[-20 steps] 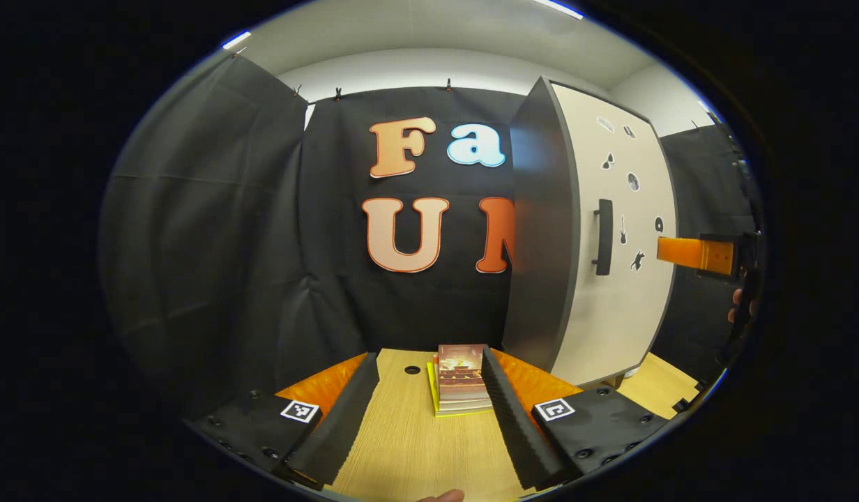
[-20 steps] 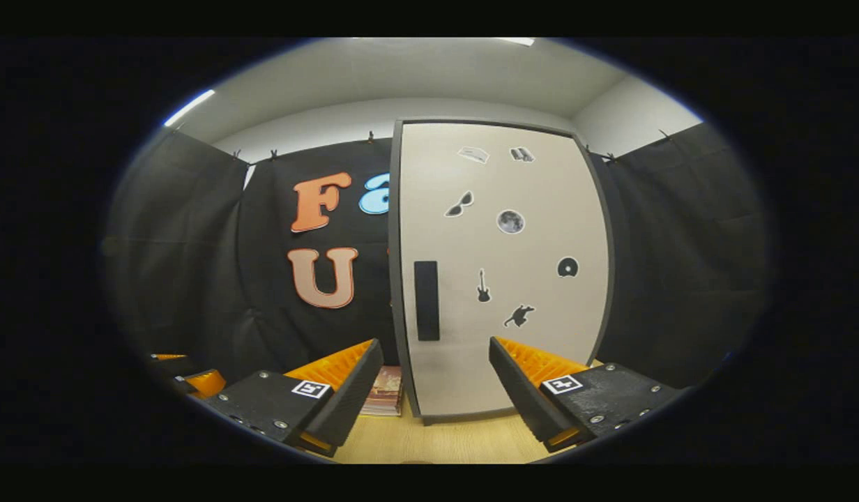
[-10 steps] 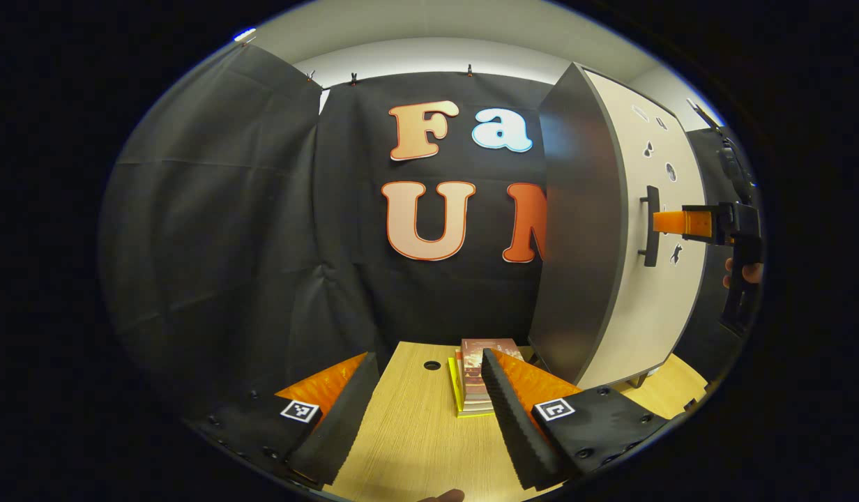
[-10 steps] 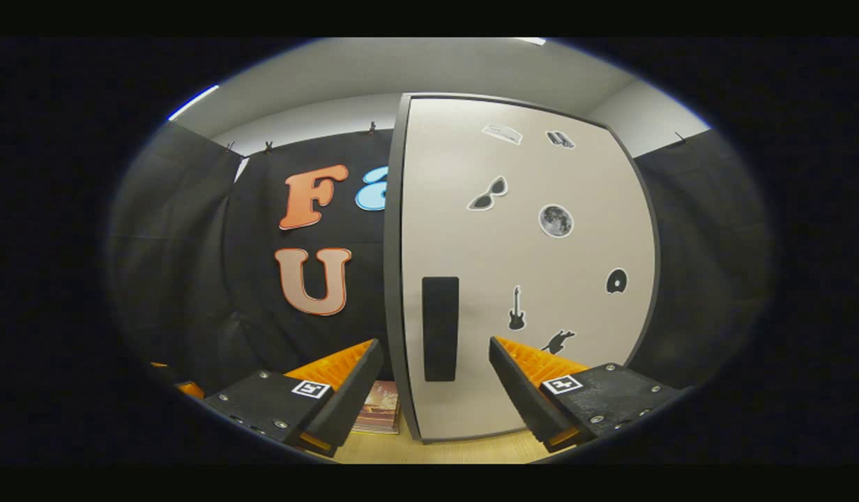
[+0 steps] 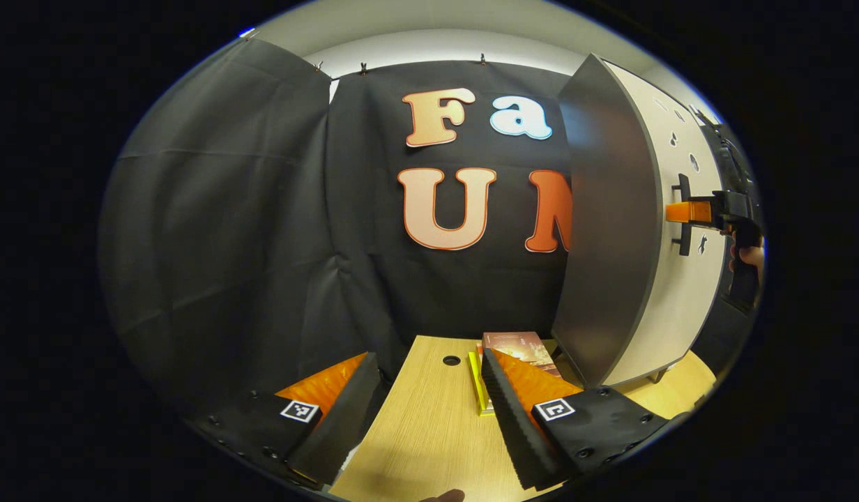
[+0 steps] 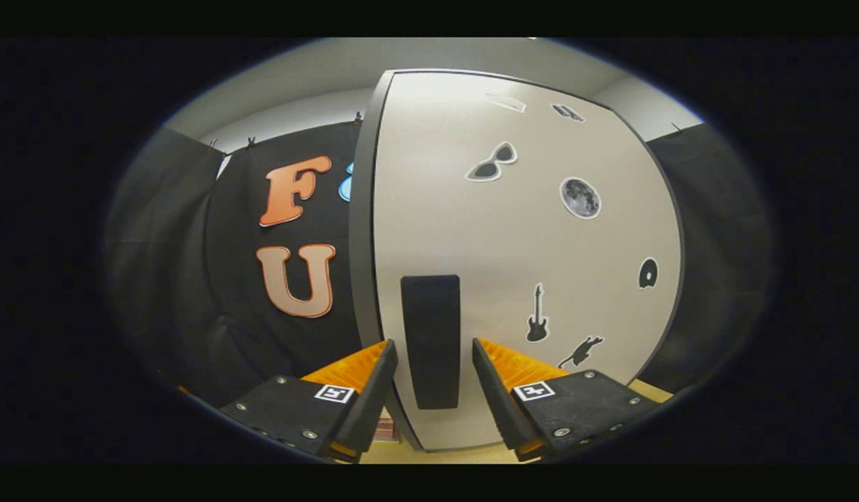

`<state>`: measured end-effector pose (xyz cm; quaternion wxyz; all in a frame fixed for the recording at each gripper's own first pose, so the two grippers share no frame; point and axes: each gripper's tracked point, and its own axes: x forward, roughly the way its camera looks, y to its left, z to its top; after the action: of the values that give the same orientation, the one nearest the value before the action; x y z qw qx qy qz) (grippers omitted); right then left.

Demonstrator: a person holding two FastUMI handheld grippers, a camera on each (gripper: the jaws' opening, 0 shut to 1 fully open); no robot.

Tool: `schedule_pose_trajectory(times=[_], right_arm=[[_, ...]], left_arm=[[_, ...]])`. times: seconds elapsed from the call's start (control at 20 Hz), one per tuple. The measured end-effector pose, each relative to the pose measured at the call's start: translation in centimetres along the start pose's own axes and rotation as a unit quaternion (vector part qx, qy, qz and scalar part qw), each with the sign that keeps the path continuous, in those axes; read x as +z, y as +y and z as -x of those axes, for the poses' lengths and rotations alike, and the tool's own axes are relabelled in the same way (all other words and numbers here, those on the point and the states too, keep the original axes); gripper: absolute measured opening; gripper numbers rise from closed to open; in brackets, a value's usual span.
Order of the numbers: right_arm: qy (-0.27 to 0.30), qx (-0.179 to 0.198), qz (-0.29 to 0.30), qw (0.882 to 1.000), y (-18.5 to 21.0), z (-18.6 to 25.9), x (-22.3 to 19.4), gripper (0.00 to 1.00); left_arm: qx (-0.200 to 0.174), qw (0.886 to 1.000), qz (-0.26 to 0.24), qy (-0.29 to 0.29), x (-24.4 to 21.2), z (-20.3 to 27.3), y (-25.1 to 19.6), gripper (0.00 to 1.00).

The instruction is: Open the cabinet door with the right hand, grasp the bottle in the cabinet with the left hand and place it on the coaster, then close the cabinet door with the right hand.

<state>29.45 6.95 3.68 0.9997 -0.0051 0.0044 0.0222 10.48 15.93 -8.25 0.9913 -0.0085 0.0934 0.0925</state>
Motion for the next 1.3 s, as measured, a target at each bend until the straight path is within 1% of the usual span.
schedule_pose_trajectory(times=[0.05,0.1,0.15,0.45,0.5,0.55,0.65,0.7,0.8,0.85,0.9,0.95,1.0,1.05,1.1,1.15,1.25,1.3], right_arm=[[-0.002,-0.004,-0.001,1.0,-0.1,-0.2,0.0,0.6],[-0.004,-0.009,0.004,1.0,-0.3,0.0,-0.1,0.53],[-0.005,-0.011,0.005,1.0,-0.3,-0.2,0.0,0.37],[0.005,0.002,0.0,1.0,-0.4,0.9,-0.1,0.32],[0.007,0.005,-0.004,1.0,-0.4,1.3,-0.1,0.27],[0.008,0.008,-0.008,1.0,-0.3,1.7,0.0,0.29],[0.014,0.012,-0.014,1.0,-0.3,3.0,0.0,0.28],[0.017,0.016,-0.015,1.0,-0.4,4.0,-0.1,0.28],[0.016,0.024,-0.024,0.999,-1.4,6.4,-0.1,0.25],[0.015,0.025,-0.027,0.999,-1.8,7.3,-0.1,0.19],[0.014,0.024,-0.03,0.999,-2.7,8.6,-0.2,0.19],[0.015,0.023,-0.034,0.999,-4.0,10.5,-0.3,0.24],[0.012,0.023,-0.039,0.999,-4.9,12.1,-0.3,0.18],[0.013,0.025,-0.04,0.999,-5.8,13.5,-0.4,0.16],[0.011,0.025,-0.043,0.999,-6.7,14.8,-0.5,0.22],[0.011,0.025,-0.047,0.999,-7.6,16.1,-0.6,0.19],[0.01,0.029,-0.053,0.998,-9.4,18.3,-0.6,0.19],[0.009,0.031,-0.054,0.998,-10.3,19.3,-0.7,0.19]], left_arm=[[0.003,1.0,-0.002,0.001,-0.2,-0.1,0.2,0.96],[0.004,1.0,-0.002,0.002,-0.3,-0.1,0.2,0.96],[0.003,1.0,-0.002,0.004,-0.3,0.0,0.1,0.96],[0.002,1.0,-0.005,-0.001,0.1,1.4,-0.8,0.96],[0.002,1.0,-0.006,-0.003,0.2,1.9,-1.1,0.96],[0.002,1.0,-0.007,-0.004,0.2,2.5,-1.4,0.96],[0.001,1.0,-0.01,-0.006,0.3,4.0,-2.1,0.96],[0.0,1.0,-0.013,-0.007,0.3,4.8,-2.5,0.96],[-0.004,1.0,-0.02,-0.01,0.5,6.5,-3.7,0.96],[-0.007,1.0,-0.022,-0.014,0.7,7.4,-4.4,0.96],[-0.008,0.999,-0.027,-0.018,1.0,8.5,-4.9,0.97],[-0.009,0.999,-0.03,-0.021,1.1,9.4,-5.6,0.96],[-0.01,0.999,-0.032,-0.022,1.0,10.4,-6.3,0.96],[-0.013,0.999,-0.033,-0.022,1.0,11.4,-7.2,0.94],[-0.017,0.999,-0.034,-0.021,0.8,12.4,-8.1,0.99],[-0.019,0.999,-0.035,-0.021,0.7,13.2,-8.9,0.99],[-0.023,0.999,-0.037,-0.022,0.9,15.0,-10.4,0.99],[-0.025,0.999,-0.037,-0.022,0.8,16.0,-11.2,0.94]])
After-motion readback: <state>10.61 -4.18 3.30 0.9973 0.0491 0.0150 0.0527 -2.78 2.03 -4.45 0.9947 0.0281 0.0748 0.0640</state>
